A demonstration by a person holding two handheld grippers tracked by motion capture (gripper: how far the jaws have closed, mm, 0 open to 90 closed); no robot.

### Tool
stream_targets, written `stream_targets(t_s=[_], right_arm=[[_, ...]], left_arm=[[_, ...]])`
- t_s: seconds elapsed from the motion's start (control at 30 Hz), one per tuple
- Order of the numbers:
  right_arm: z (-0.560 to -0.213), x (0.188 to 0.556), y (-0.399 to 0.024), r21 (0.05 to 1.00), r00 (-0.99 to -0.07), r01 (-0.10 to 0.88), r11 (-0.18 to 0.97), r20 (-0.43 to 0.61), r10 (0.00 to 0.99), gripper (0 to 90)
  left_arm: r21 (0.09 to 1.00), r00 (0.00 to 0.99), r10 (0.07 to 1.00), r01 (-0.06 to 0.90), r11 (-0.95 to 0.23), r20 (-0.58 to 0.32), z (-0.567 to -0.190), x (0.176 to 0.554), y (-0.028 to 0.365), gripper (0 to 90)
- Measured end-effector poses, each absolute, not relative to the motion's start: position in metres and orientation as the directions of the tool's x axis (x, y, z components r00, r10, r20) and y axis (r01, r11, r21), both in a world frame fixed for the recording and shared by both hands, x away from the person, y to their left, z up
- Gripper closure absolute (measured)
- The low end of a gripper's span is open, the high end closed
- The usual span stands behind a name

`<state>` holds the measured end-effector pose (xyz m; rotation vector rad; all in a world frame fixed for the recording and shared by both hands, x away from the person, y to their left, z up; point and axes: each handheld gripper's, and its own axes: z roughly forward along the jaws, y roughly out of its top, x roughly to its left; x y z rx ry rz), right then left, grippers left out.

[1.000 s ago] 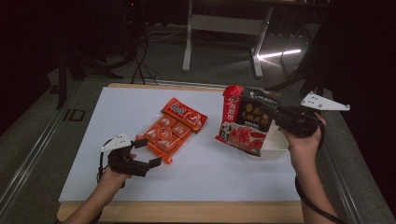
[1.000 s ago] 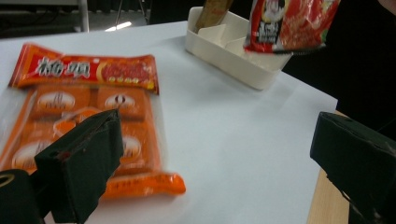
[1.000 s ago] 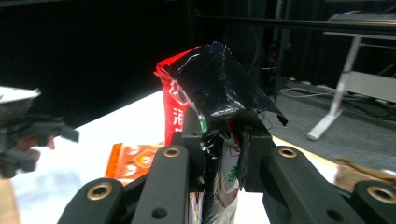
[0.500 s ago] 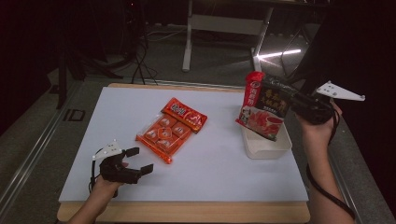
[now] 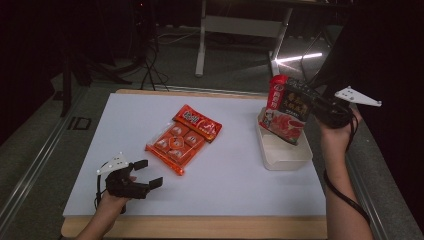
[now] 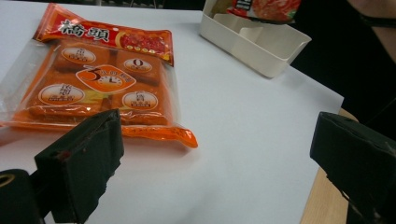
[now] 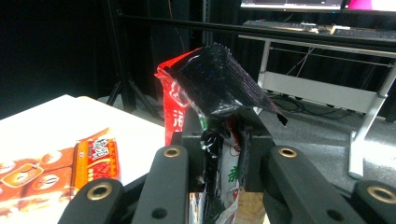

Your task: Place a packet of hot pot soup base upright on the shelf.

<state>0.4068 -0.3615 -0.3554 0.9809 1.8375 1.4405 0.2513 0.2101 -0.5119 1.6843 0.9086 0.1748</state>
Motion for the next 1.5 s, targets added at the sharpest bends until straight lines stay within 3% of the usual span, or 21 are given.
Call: stream_targets(t_s=[0.33, 0.57, 0.7, 0.93, 1.27, 1.5], right_arm=[[-0.358, 0.432, -0.361, 0.957, -0.559, 0.215, 0.195, -0.044, 0.828, 76.0], [-0.365, 0.444, -0.356, 0.946, -0.632, 0.222, 0.237, -0.046, 0.773, 75.7], [-0.368, 0.446, -0.357, 0.949, -0.645, 0.225, 0.223, -0.026, 0.764, 75.7], [-0.363, 0.446, -0.358, 0.941, -0.641, 0.199, 0.274, -0.087, 0.763, 75.6], [-0.377, 0.451, -0.352, 0.936, -0.709, 0.179, 0.304, -0.091, 0.699, 73.9], [-0.389, 0.452, -0.348, 0.936, -0.736, 0.198, 0.293, -0.056, 0.675, 72.6]], left_arm=[[0.877, 0.693, 0.631, 0.479, -0.042, -0.349, -0.514, 0.253, 0.211, 3.4], [0.872, 0.691, 0.627, 0.487, -0.038, -0.359, -0.515, 0.253, 0.212, 3.4], [0.872, 0.691, 0.627, 0.488, -0.038, -0.36, -0.516, 0.253, 0.212, 3.4], [0.871, 0.692, 0.623, 0.49, -0.032, -0.366, -0.516, 0.253, 0.213, 3.4], [0.868, 0.69, 0.619, 0.497, -0.028, -0.375, -0.517, 0.254, 0.213, 3.4], [0.867, 0.688, 0.619, 0.499, -0.023, -0.379, -0.518, 0.254, 0.215, 3.4]])
